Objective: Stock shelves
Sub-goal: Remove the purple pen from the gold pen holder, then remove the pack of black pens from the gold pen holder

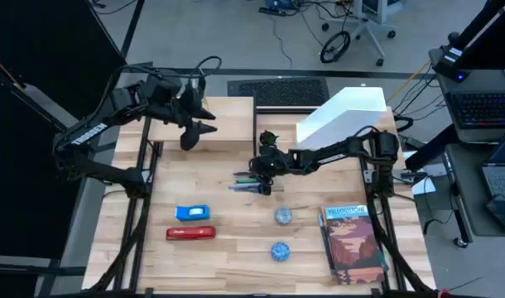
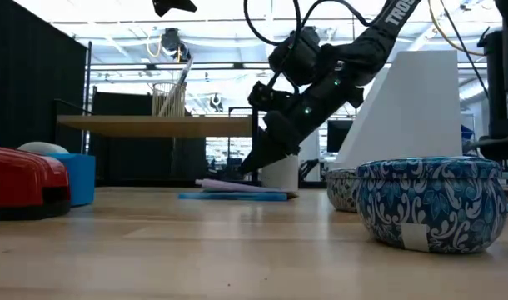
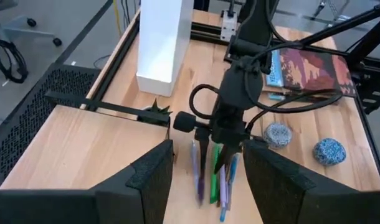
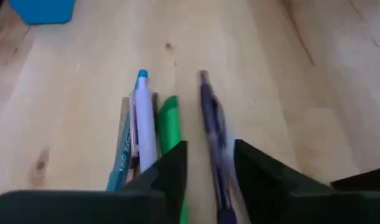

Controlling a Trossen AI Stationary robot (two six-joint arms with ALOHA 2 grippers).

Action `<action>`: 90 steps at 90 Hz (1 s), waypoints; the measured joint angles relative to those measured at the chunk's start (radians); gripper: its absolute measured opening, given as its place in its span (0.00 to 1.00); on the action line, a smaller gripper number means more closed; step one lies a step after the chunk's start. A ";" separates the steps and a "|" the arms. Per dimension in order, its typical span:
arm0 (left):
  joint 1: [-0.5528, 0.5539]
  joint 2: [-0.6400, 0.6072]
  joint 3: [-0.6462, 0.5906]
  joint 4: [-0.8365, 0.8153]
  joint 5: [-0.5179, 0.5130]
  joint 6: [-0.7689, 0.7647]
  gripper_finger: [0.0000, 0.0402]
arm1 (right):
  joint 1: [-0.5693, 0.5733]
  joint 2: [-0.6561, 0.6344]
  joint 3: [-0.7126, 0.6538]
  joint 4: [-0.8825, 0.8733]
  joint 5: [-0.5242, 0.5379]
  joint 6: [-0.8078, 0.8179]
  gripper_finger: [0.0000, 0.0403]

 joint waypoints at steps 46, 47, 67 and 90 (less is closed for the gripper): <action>0.043 -0.015 0.000 0.015 -0.208 -0.003 0.44 | -0.002 -0.244 0.124 -0.172 0.000 0.022 0.66; 0.047 -0.015 0.000 0.014 -0.209 -0.003 0.44 | -0.005 -0.251 0.128 -0.178 0.000 0.024 0.66; 0.137 -0.016 0.000 0.040 -0.247 -0.010 0.44 | -0.036 -0.356 0.193 -0.191 0.002 0.047 0.65; 0.307 -0.015 0.000 0.095 -0.269 -0.010 0.44 | -0.070 -0.376 0.224 -0.206 0.002 0.004 0.65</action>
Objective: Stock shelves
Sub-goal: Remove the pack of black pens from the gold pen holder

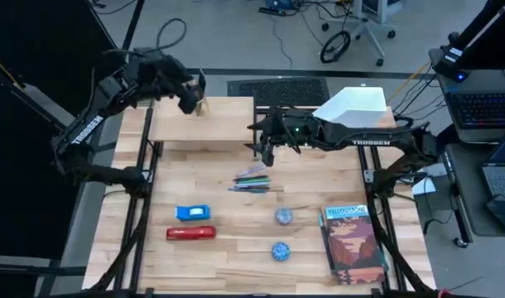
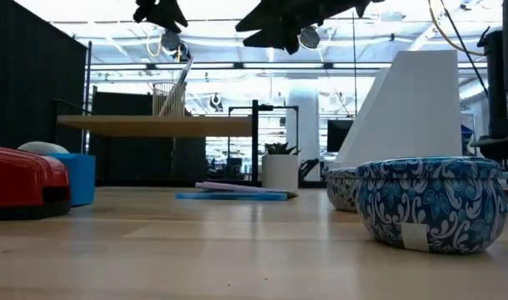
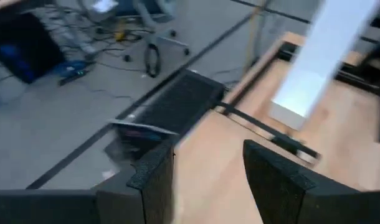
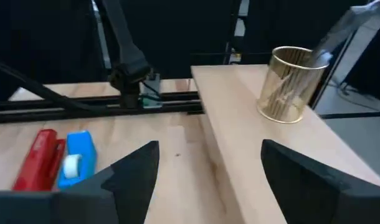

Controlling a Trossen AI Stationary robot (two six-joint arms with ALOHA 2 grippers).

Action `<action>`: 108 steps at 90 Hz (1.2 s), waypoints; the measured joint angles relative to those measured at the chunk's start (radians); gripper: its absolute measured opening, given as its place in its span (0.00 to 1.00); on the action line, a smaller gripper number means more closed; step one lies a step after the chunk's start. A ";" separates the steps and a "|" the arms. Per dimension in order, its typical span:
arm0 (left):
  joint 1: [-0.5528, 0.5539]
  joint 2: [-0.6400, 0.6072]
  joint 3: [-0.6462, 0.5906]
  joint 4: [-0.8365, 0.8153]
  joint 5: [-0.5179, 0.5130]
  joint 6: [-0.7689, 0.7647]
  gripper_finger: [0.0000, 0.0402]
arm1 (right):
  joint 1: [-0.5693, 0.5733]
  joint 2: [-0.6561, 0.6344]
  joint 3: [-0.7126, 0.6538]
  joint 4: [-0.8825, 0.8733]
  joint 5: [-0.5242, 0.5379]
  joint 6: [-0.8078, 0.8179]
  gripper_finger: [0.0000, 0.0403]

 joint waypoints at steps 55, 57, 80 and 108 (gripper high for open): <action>0.062 0.052 0.000 0.014 0.091 -0.075 0.44 | -0.082 0.001 0.000 -0.157 -0.001 -0.097 0.65; 0.047 0.046 0.000 0.016 0.075 -0.079 0.44 | -0.085 0.001 0.000 -0.164 -0.002 -0.101 0.65; -0.147 0.055 0.001 0.035 -0.331 -0.088 0.44 | -0.117 0.001 0.000 -0.177 -0.002 -0.159 0.65; -0.276 0.146 0.001 0.140 -0.622 -0.160 0.44 | -0.161 0.002 0.000 -0.181 -0.001 -0.171 0.65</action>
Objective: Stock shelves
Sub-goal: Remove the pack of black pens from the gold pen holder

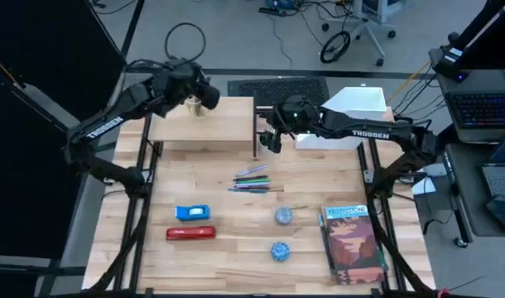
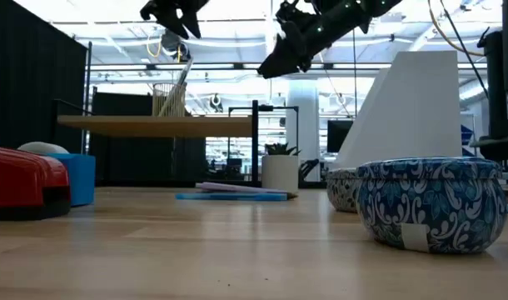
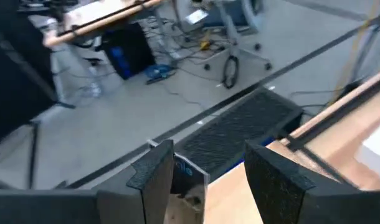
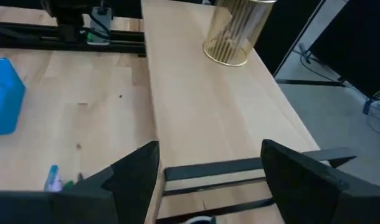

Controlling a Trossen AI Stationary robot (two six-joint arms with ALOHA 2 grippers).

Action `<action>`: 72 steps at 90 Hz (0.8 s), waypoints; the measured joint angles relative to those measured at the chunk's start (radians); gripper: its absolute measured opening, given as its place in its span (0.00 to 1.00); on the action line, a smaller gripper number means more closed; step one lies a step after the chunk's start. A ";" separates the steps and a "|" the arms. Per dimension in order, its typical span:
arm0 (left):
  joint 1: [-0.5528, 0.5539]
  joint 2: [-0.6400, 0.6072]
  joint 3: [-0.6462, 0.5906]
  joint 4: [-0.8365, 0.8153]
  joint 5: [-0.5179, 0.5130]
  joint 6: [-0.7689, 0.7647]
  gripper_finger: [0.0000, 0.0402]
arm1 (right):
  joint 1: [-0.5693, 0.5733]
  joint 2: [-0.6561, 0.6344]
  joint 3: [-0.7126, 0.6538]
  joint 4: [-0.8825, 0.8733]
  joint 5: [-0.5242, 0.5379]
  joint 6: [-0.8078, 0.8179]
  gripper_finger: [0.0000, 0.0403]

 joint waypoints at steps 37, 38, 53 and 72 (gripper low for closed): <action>-0.020 0.097 -0.001 -0.004 -0.202 -0.127 0.44 | -0.038 0.000 0.000 -0.075 0.000 -0.027 0.65; -0.020 0.097 -0.001 -0.005 -0.202 -0.130 0.44 | -0.038 0.000 0.000 -0.076 0.000 -0.027 0.65; -0.024 0.104 -0.001 -0.027 -0.251 -0.157 0.44 | -0.038 0.000 0.000 -0.087 -0.001 -0.055 0.65; -0.031 0.137 -0.001 -0.088 -0.278 -0.207 0.44 | -0.038 0.000 0.000 -0.087 -0.001 -0.101 0.65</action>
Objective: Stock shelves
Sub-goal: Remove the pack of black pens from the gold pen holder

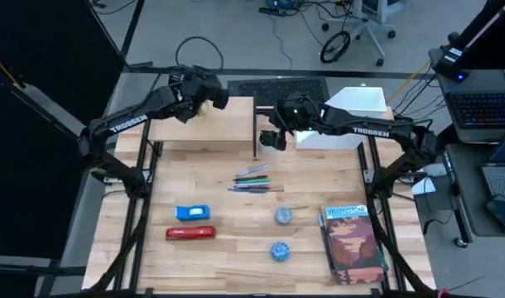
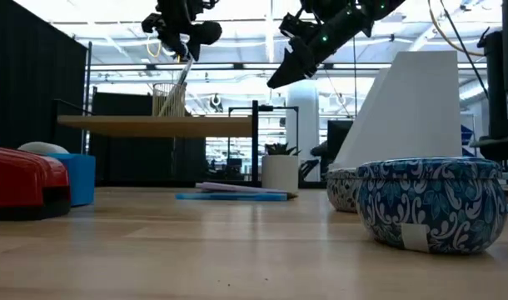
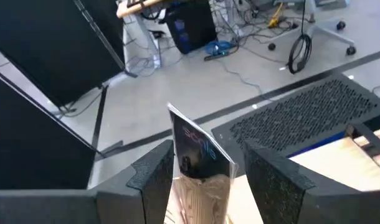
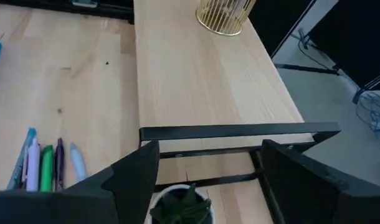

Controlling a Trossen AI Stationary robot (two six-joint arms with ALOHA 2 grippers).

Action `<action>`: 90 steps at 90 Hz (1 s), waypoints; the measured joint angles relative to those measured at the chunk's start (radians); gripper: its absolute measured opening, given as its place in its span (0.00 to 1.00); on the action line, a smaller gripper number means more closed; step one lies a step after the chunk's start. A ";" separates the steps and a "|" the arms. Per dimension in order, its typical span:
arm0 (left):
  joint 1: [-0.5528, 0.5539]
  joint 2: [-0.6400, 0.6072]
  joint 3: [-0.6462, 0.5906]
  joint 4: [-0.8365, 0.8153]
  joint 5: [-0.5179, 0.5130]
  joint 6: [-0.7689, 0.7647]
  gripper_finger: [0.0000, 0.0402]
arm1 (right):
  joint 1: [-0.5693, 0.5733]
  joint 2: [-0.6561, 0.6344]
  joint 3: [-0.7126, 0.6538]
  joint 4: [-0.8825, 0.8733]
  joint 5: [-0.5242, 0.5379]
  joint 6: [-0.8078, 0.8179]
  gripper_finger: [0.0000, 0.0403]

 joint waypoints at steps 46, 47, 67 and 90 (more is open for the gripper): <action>-0.001 0.027 0.000 -0.012 -0.029 -0.001 0.07 | 0.000 0.000 0.000 -0.015 0.000 -0.001 0.65; -0.001 0.027 0.000 -0.013 -0.029 -0.001 0.06 | 0.000 0.000 0.000 -0.015 0.000 0.000 0.65; -0.004 0.027 0.000 -0.014 -0.029 0.000 0.02 | 0.000 0.000 0.000 -0.018 0.000 0.003 0.65; -0.025 0.008 0.000 -0.010 -0.030 0.006 0.00 | 0.003 0.000 0.000 -0.018 0.000 0.003 0.65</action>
